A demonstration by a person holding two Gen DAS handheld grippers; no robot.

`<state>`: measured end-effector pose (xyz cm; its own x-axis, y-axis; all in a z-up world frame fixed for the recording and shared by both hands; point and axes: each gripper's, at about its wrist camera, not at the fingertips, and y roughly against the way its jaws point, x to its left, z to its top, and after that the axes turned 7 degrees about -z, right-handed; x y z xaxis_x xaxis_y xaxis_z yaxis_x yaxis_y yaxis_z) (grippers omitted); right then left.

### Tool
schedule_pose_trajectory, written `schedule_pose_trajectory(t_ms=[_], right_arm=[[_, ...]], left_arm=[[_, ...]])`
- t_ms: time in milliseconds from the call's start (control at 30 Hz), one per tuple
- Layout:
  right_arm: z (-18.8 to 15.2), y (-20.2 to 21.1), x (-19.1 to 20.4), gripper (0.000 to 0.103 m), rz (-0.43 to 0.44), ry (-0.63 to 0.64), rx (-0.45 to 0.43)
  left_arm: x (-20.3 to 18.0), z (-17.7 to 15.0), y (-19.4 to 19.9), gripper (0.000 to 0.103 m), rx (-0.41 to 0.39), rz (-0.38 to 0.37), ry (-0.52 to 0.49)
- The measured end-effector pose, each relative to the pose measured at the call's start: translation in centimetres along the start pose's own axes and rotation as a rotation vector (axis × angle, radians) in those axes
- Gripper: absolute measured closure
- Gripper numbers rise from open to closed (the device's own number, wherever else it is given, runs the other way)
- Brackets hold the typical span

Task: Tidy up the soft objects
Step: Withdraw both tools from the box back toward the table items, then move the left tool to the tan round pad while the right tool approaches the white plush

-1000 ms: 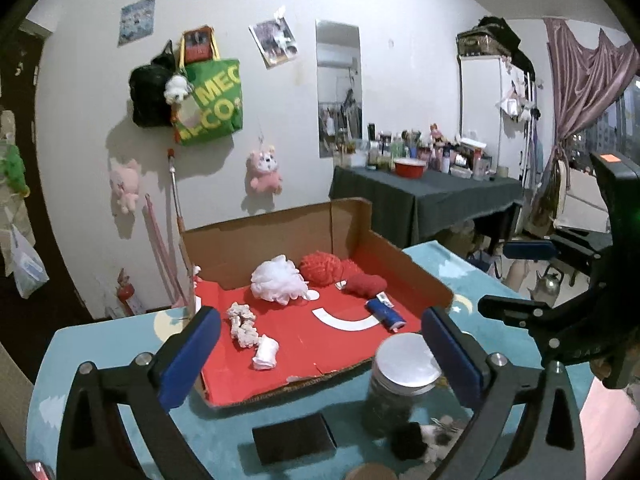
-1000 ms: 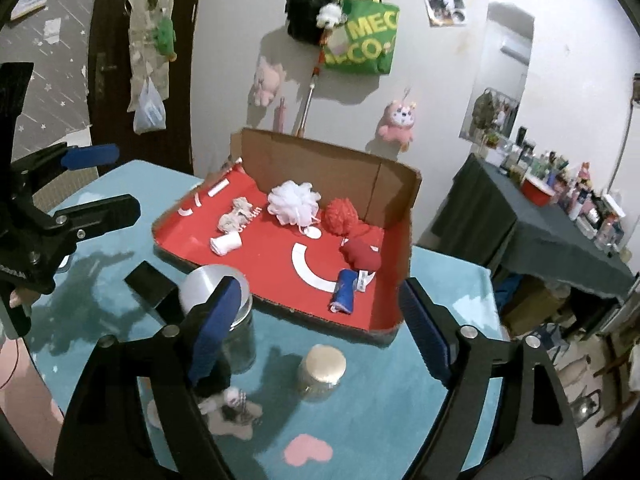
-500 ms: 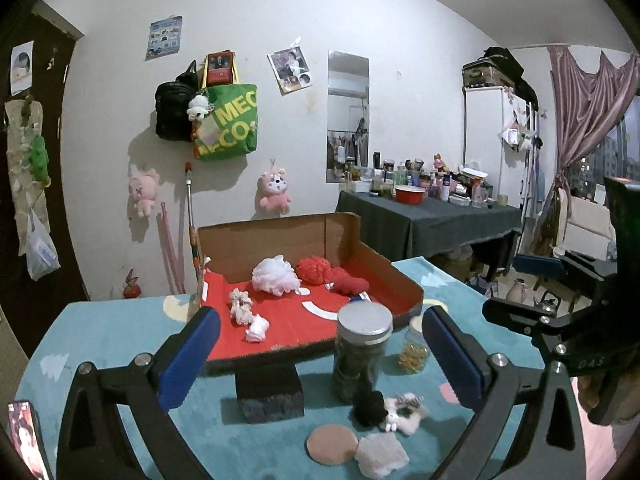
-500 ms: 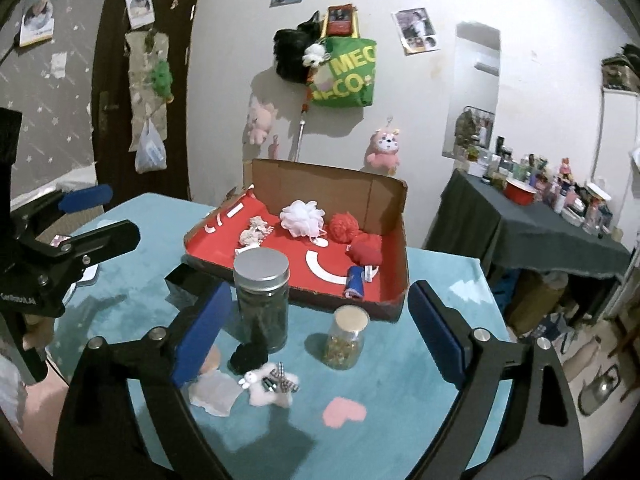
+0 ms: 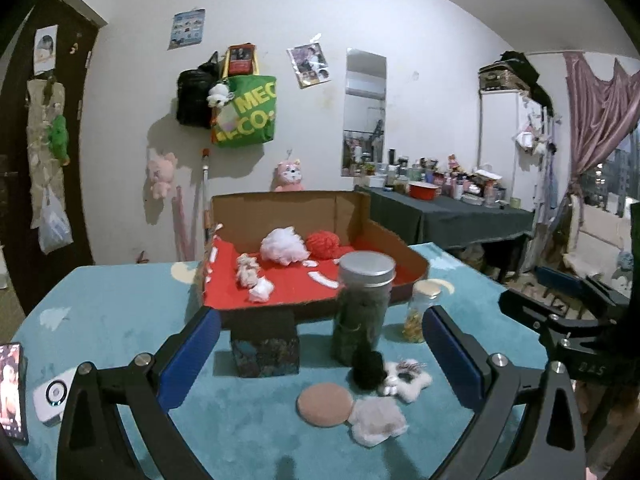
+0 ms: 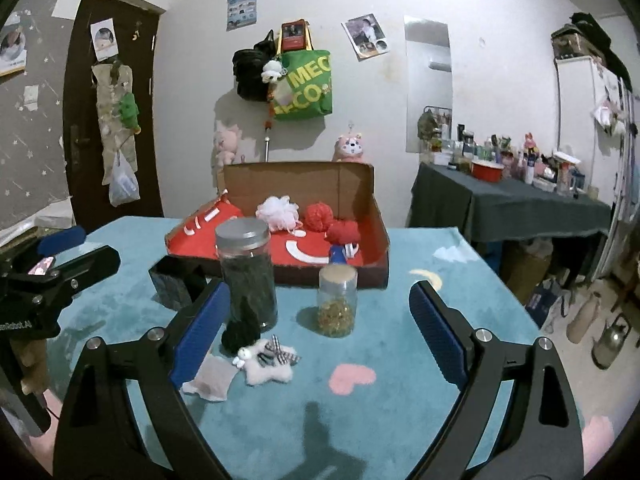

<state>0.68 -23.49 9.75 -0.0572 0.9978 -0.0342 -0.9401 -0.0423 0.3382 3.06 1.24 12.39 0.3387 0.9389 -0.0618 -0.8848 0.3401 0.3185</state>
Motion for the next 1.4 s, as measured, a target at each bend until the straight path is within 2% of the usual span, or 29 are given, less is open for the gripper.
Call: schedule_pose_trajectory(t_ms=[133,400,600,800,1167,1400], right_arm=[[-1.9,-1.3,0.0,0.011,-0.036,0.005,0.031],[-5.2,-4.3,-0.3,0.011,-0.044,-0.033,0.155],[-6.8,-5.1,-0.7,0.011,-0.063,-0.044,0.193],[-7.1,-5.4,-0.7,0.011,-0.062,-0.042,0.214],[-6.9,-6.3,-0.2,0.011,-0.028,-0.006,0.267],[-6.6,-8.2,0.3,0.011,0.049,0.022,0.371]], left_arm=[[-0.4,-1.5,-0.7,0.0,0.014,0.041,-0.018],[-0.6,-5.2,-3.4,0.0,0.114,0.053,-0.012],[-0.4,-6.7,-4.6,0.0,0.175,0.054,0.013],[0.2,-6.8,-4.9,0.0,0.196,0.053,0.037],[1.1,-7.0,-6.3,0.0,0.306,0.014,0.079],[1.7,-6.9,-7.7,0.0,0.401,-0.018,0.087]])
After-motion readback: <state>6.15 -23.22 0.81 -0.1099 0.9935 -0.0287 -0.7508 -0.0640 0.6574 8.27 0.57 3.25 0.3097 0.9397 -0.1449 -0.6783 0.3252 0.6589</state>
